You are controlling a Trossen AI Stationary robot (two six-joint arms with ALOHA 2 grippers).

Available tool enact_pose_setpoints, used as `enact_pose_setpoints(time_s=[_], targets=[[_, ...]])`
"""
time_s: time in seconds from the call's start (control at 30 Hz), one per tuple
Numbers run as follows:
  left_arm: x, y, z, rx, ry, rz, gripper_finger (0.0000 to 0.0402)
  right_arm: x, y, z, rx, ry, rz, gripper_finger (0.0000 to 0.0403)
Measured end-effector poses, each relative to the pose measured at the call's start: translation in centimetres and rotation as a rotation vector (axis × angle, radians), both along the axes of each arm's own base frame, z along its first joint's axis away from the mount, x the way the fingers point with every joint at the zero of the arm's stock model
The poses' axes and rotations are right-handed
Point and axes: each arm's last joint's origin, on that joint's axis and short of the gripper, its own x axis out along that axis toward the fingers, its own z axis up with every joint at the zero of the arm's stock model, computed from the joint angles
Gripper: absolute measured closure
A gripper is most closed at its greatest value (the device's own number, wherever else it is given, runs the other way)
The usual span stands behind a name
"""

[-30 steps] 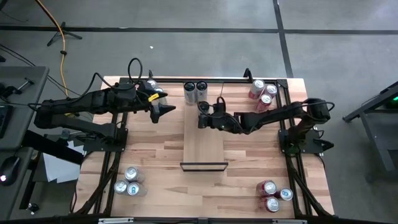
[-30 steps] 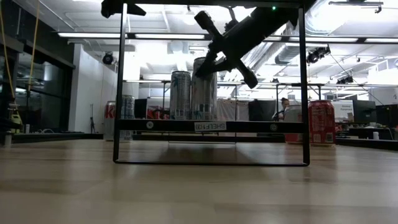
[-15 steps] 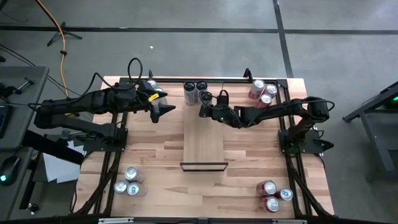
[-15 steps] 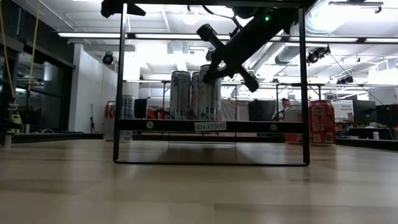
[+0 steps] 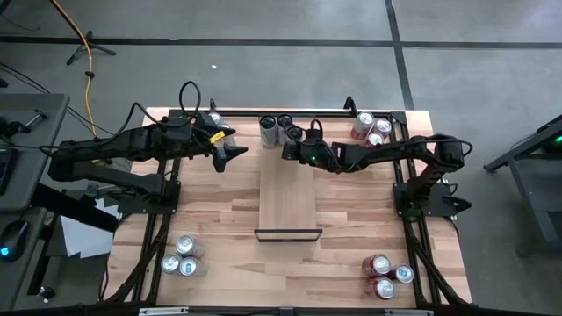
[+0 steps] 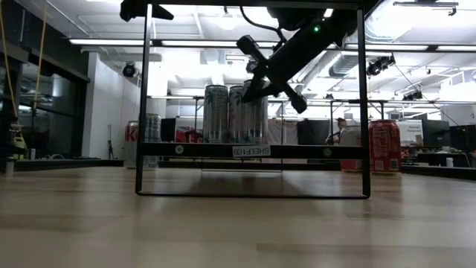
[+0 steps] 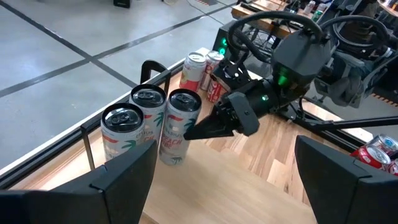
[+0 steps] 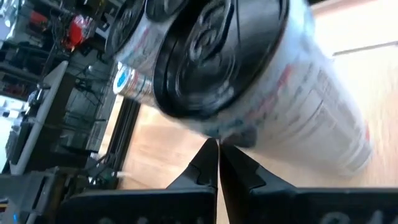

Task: Place canned beverage on shelf
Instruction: Put the white-pink soda can on the shelf aligned with the other white-pink soda can

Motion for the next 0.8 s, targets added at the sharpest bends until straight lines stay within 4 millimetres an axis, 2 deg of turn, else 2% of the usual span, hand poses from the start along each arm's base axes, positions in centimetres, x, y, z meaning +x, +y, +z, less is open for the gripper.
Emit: enact_pose_setpoints(time_s=[0.43,0.57,0.8], targets=[[0.0,0.0,0.0,-0.002,-0.001,0.0,0.008,-0.5,-2.4,0.0,-0.078,0.062,-0.009,0.0403],[0.0,0.0,0.0,-0.002,-0.001,0.0,0.008,-0.6,-3.0,0.0,-0.123,0.11,0.071,0.0403],[0.0,0.0,0.0,-0.008,-0.002,-0.006,0.008,-1.4,-3.2,0.2,-0.238,0.262,0.364,0.0403]])
